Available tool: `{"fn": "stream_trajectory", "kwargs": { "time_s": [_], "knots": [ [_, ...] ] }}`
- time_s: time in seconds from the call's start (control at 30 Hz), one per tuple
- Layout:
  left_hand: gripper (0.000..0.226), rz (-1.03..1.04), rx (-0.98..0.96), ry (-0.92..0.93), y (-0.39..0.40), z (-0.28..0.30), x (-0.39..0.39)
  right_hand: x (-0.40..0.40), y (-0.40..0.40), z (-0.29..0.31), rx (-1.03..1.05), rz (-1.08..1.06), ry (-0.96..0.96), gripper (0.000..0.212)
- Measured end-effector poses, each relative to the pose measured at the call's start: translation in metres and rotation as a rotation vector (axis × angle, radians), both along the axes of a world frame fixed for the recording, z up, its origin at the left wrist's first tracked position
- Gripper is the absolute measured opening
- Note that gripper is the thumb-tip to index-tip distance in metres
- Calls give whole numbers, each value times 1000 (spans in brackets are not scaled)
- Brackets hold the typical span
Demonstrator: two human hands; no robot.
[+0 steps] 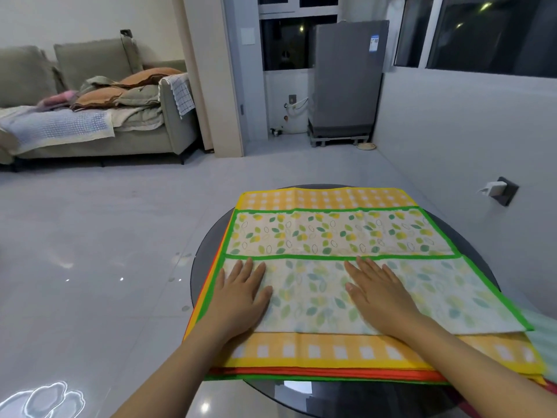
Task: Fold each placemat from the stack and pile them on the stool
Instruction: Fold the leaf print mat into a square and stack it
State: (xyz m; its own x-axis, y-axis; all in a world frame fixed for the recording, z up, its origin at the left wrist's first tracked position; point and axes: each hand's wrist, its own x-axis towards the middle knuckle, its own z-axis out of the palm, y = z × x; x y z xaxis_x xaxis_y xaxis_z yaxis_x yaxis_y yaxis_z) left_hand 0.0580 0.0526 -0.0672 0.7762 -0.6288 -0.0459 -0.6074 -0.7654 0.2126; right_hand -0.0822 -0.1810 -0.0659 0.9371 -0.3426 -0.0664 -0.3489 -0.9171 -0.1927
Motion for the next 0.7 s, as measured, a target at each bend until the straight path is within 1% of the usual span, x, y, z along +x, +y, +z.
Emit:
{"fn": "stream_trajectory", "kwargs": {
  "time_s": [0.13, 0.23, 0.37, 0.57, 0.7],
  "knots": [
    [53, -51, -142, 31, -24, 14, 4, 5, -4, 15, -5, 6, -103, 52],
    [50, -57, -199, 71, -51, 23, 19, 20, -17, 27, -7, -13, -171, 50],
    [46, -27, -228, 101, -95, 30, 46, 55, -48, 35, -31, -40, -164, 48],
    [42, 11, -254, 3, -155, 28, 94, 110, -96, 32, -60, -112, -127, 45],
    [43, 32, -258, -57, -175, 12, 120, 137, -121, 14, -57, -122, -164, 40]
  ]
}}
